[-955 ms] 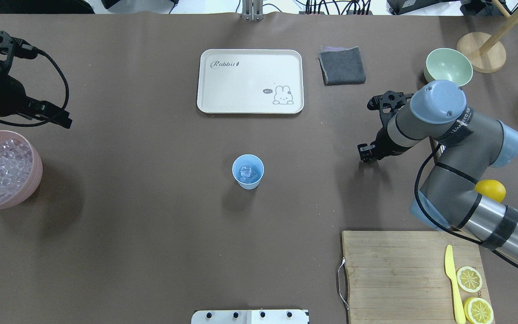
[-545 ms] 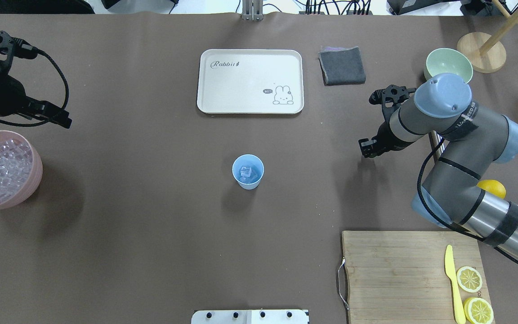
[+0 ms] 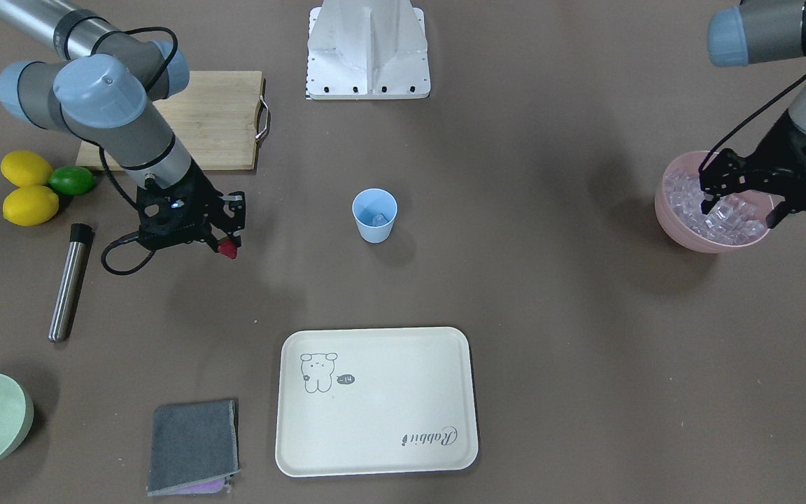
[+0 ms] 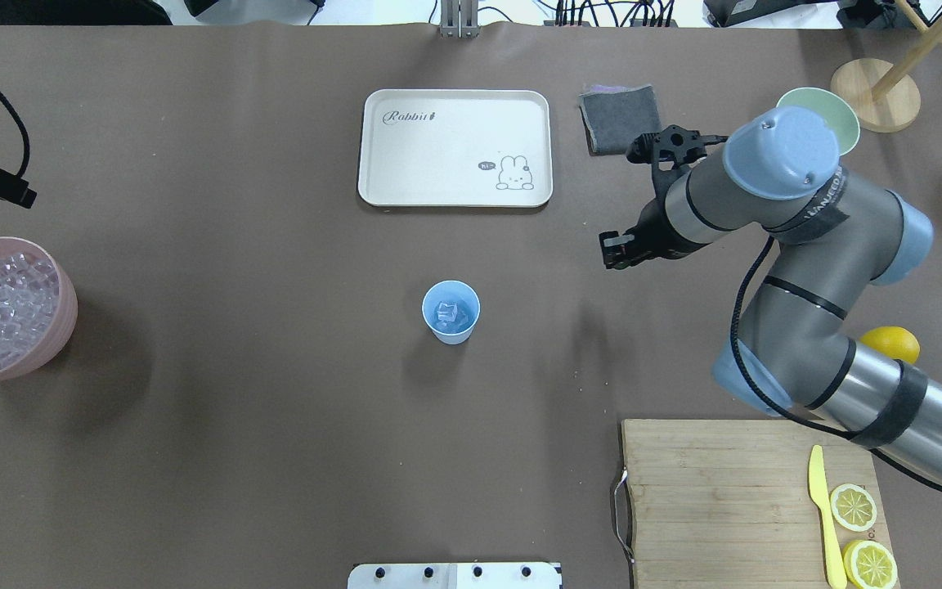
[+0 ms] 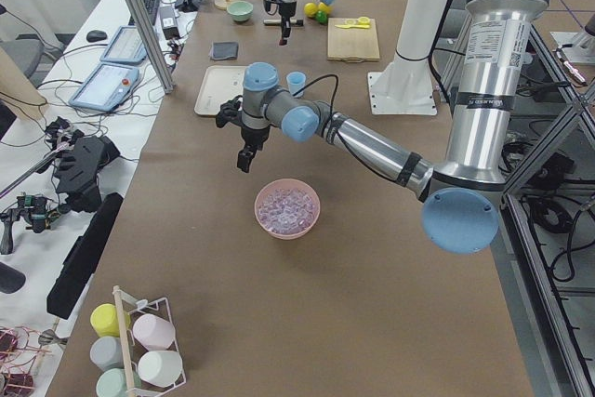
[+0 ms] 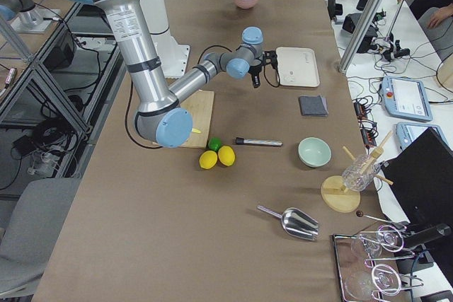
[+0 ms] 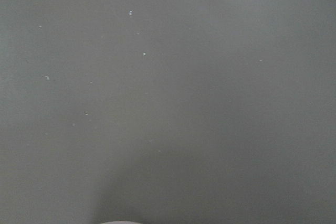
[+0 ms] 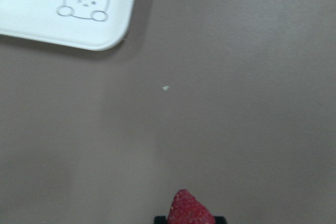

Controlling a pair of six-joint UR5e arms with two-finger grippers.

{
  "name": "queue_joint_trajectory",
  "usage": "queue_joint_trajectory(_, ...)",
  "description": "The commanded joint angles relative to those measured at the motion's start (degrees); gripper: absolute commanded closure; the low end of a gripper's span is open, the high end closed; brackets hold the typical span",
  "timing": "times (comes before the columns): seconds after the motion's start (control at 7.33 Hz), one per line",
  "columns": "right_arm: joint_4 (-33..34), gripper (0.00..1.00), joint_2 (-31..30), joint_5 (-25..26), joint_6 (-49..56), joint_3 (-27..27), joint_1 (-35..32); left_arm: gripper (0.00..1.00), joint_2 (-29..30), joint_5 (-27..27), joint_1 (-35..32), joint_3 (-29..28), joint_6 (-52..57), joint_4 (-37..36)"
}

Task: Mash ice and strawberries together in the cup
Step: 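Carry the strawberry with the right gripper over the light-blue cup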

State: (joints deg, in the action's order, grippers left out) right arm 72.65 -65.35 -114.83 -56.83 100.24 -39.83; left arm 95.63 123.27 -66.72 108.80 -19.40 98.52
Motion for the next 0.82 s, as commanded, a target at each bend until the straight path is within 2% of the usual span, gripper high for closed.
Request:
queue_joint_trajectory(0.0,9.3,1.00,11.1,4.7,-5.9,0.3,6.1,0.03,-1.1,0.0,-1.9,-1.2,2.3,0.0)
queue_joint_trajectory(0.14,14.2,1.00,14.9,5.0,-7.2,0.4,7.8,0.03,-1.1,0.0,-1.9,-1.6,2.3,0.0)
queue_joint_trajectory(0.41,14.5,1.00,15.9,9.2,-10.5,-0.3,12.1,0.03,-1.4,0.0,-1.9,-1.5,2.3,0.5)
queue_joint_trajectory(0.68,14.5,1.00,15.9,9.5,-10.6,-0.6,12.8,0.03,-1.6,0.0,-1.8,-0.9,2.3,0.6)
